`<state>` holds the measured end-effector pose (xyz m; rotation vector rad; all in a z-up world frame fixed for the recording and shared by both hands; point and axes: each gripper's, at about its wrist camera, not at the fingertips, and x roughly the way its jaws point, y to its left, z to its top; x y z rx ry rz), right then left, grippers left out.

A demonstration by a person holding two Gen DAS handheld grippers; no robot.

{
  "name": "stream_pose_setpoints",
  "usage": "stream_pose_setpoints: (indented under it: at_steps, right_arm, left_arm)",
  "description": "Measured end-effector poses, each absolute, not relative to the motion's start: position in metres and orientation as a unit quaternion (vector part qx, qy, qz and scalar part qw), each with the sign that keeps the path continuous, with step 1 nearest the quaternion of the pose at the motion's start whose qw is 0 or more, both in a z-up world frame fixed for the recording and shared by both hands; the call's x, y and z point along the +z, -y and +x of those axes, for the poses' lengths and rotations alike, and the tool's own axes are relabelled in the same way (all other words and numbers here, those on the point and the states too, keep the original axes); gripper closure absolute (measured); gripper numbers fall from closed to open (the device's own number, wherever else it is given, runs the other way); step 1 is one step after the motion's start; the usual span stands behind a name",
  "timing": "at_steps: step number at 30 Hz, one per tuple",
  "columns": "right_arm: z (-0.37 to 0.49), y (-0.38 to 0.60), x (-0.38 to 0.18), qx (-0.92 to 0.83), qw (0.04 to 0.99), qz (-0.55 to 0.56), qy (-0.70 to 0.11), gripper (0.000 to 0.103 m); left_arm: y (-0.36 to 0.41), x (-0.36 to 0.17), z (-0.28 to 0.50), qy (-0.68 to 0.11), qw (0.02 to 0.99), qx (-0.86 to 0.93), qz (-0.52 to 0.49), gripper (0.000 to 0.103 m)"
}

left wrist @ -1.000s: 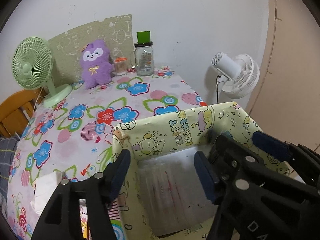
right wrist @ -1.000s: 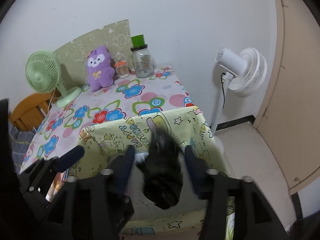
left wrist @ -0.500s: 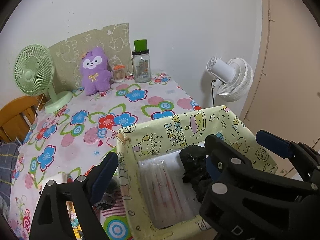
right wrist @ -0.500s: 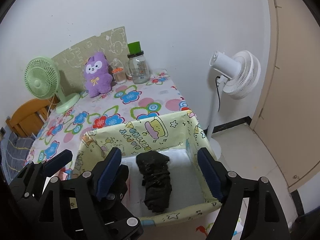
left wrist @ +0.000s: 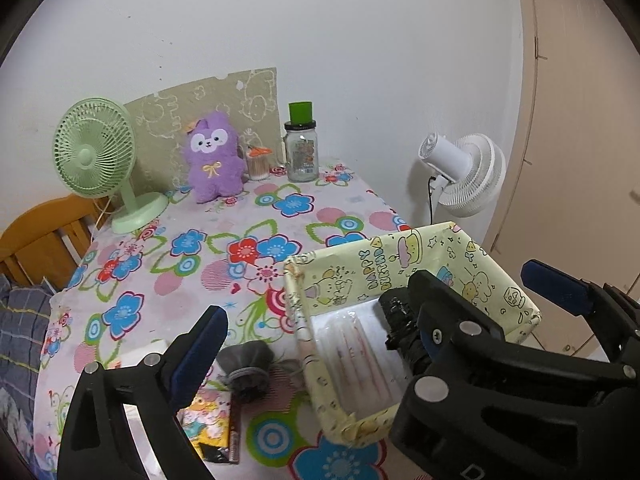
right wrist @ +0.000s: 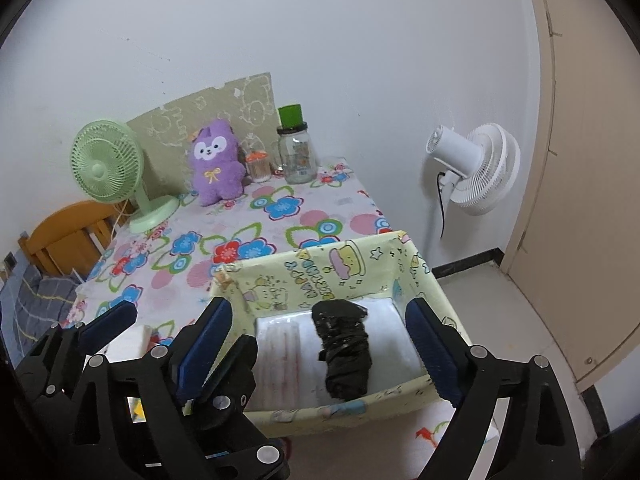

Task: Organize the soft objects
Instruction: 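Lower both items into the box and open both tools, then move both tools back toward the remaining items on the table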

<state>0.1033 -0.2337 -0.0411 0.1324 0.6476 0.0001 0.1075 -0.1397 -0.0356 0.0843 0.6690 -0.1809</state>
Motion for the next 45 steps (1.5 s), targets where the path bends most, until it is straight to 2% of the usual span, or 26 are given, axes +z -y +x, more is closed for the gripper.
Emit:
stream_pose_setpoints:
  at_steps: [25, 45]
  right_arm:
    - [0.060, 0.153, -0.030, 0.019, 0.958, 0.044, -0.284, 0.007]
    - [0.059, 0.105, -0.071, 0.032, 0.957, 0.038, -0.285, 0.005]
  left_arm:
    - [0.063, -0.027, 0.061, -0.301, 0.951, -0.060, 0.040, 0.003]
    - [0.014, -0.071, 0.057, -0.319, 0.946, -0.042, 0.033, 0.004]
